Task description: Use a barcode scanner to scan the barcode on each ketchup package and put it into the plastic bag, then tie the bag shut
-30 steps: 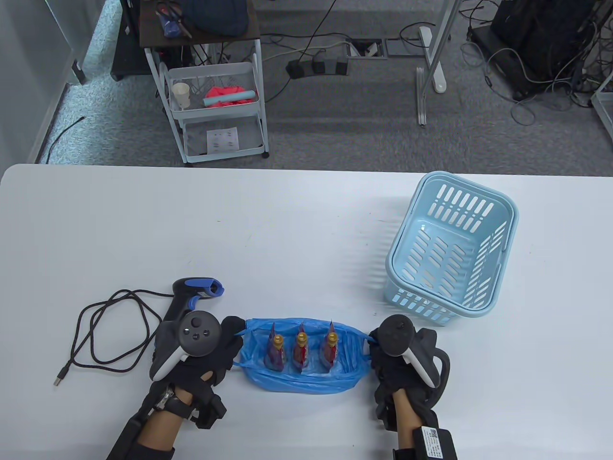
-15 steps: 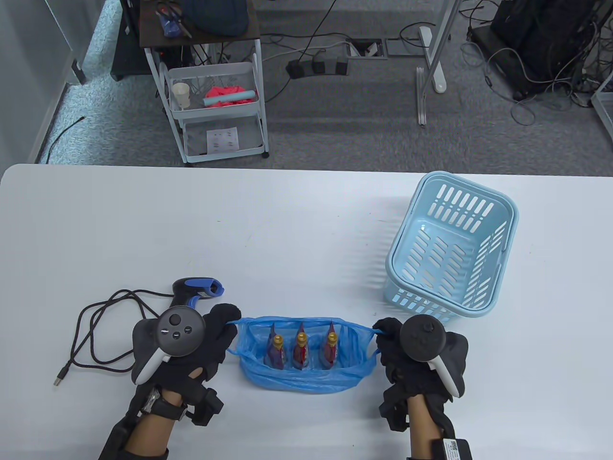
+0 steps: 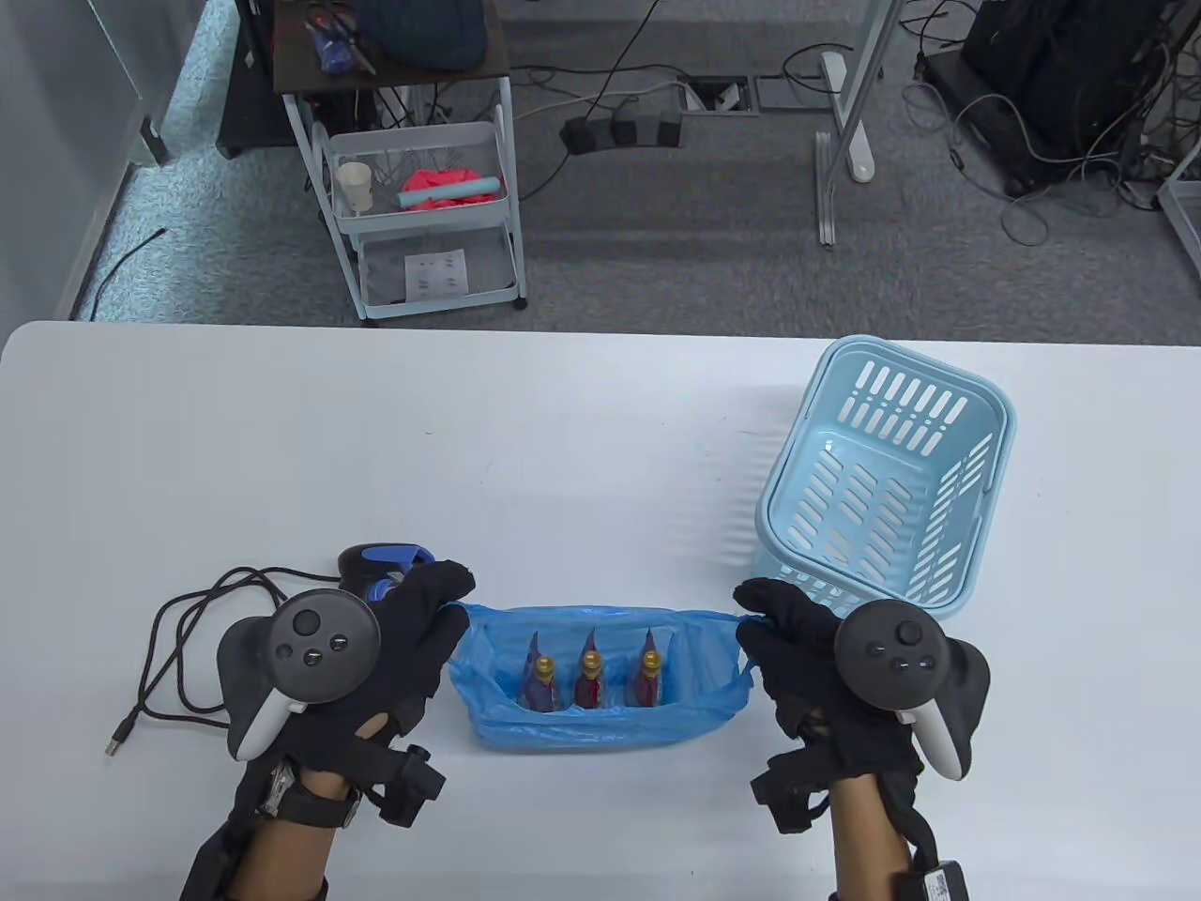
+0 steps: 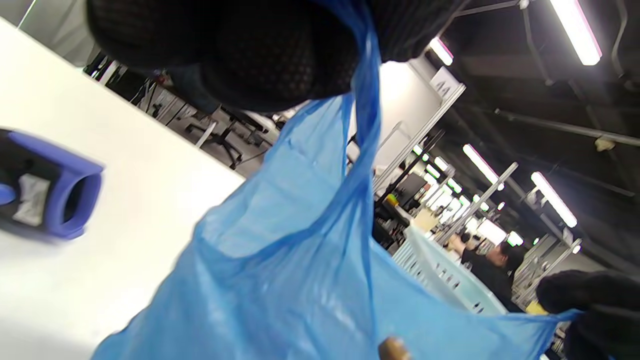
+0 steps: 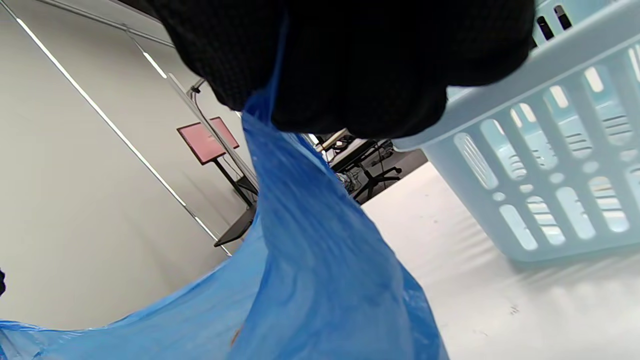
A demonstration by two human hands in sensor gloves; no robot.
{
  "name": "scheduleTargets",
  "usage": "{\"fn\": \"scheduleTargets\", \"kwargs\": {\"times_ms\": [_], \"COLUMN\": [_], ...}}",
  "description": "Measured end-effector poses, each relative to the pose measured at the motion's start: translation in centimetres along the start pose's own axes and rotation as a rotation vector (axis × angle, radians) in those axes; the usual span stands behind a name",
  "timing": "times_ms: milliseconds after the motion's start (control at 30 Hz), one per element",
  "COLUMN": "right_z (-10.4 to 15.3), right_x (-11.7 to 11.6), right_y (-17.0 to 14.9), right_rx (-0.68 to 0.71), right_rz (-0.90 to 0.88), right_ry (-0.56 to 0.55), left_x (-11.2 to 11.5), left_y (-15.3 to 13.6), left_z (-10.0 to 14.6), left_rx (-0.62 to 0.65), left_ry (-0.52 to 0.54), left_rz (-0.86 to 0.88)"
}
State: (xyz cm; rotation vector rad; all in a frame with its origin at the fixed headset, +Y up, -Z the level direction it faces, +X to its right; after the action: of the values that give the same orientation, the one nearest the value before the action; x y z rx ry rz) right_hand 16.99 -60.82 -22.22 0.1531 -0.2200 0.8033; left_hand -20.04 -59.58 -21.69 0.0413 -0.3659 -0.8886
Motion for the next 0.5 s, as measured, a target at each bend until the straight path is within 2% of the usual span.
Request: {"fn": "scheduleTargets", "kwargs": {"times_ms": [200, 500], "right_z": [-0.2, 0.0], "right_x": [1.7, 2.2], "right_y": [2.0, 2.8], "right_rx": [0.057, 0.089], "right_rz": [-0.02, -0.016], "right_ry": [-0.023, -0.022], "left_x": [-1.7, -2.4], "left_y": [2.1, 3.5], "left_z": [1.1, 1.7], "left_rx": [0.05, 0.074], "left_ry": [0.065, 0.108], "left_rz": [-0.006, -0.046]}}
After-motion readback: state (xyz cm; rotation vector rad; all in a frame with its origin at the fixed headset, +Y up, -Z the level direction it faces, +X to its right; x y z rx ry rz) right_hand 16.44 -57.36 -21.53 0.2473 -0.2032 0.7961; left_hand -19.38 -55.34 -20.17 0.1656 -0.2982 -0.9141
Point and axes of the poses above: the tracker on the back of each hand, its own y axis roughly to the thumb side, its own z axis roughly from the fingertips to the wrist, x = y × z, the point moved 4 cm from there along -z, roughly from the wrist to the fingertips, and after that the axes turned 15 degrees about -y, right-handed, at the moved point
